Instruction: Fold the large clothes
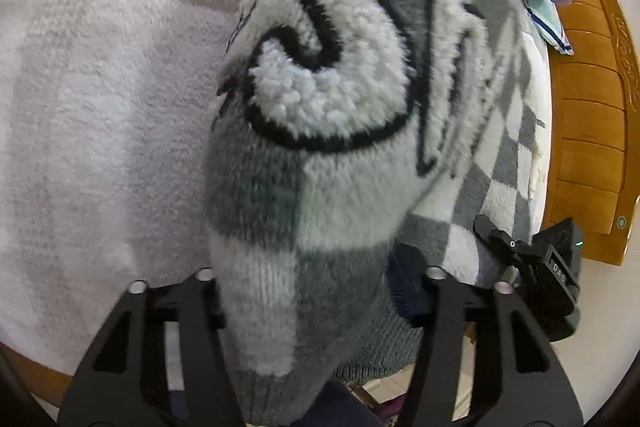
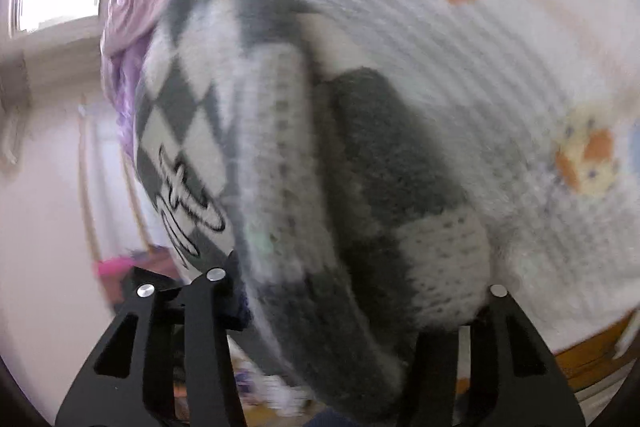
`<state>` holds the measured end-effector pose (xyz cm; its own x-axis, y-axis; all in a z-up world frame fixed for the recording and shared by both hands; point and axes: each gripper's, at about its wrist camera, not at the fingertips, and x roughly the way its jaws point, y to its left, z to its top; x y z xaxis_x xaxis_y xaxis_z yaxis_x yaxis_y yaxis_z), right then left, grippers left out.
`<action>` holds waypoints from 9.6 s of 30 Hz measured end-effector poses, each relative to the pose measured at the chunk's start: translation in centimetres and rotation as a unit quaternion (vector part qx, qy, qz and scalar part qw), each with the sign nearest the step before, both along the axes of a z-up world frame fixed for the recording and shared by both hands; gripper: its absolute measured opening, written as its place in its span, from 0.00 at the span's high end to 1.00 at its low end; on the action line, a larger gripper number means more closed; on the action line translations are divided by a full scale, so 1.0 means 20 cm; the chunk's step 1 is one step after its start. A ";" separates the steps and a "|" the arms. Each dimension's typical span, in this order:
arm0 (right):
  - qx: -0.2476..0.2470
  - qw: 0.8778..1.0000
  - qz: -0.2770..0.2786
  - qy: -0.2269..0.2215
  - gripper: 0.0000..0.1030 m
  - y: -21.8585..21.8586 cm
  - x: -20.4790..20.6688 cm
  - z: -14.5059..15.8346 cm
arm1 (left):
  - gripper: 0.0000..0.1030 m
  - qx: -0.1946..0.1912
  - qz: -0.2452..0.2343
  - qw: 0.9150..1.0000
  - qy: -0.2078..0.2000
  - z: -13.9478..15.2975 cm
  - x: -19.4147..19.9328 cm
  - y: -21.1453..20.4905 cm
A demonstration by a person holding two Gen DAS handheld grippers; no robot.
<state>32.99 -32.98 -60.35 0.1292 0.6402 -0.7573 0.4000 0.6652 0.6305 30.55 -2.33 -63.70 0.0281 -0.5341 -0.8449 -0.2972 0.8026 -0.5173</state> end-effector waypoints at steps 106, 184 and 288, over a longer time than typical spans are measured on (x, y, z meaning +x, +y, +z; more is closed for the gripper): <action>-0.381 0.890 0.237 -0.085 0.54 -1.74 0.94 0.49 | 0.11 0.152 0.001 0.982 -0.108 0.56 0.70 -1.95; -0.421 0.844 0.138 -0.304 0.08 0.19 -0.19 2.40 | 0.05 0.222 -0.039 0.896 -0.382 2.55 -0.21 -0.37; -0.415 0.845 0.156 -0.299 0.08 0.28 -0.10 2.37 | 0.05 0.266 -0.041 0.869 -0.416 2.57 -0.17 -0.26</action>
<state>30.98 -27.42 -13.00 0.5711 -0.0054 -0.8209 -0.1021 0.9918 -0.0775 27.10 -7.59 -12.39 0.7280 -0.1042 -0.6776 0.0717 0.9945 -0.0760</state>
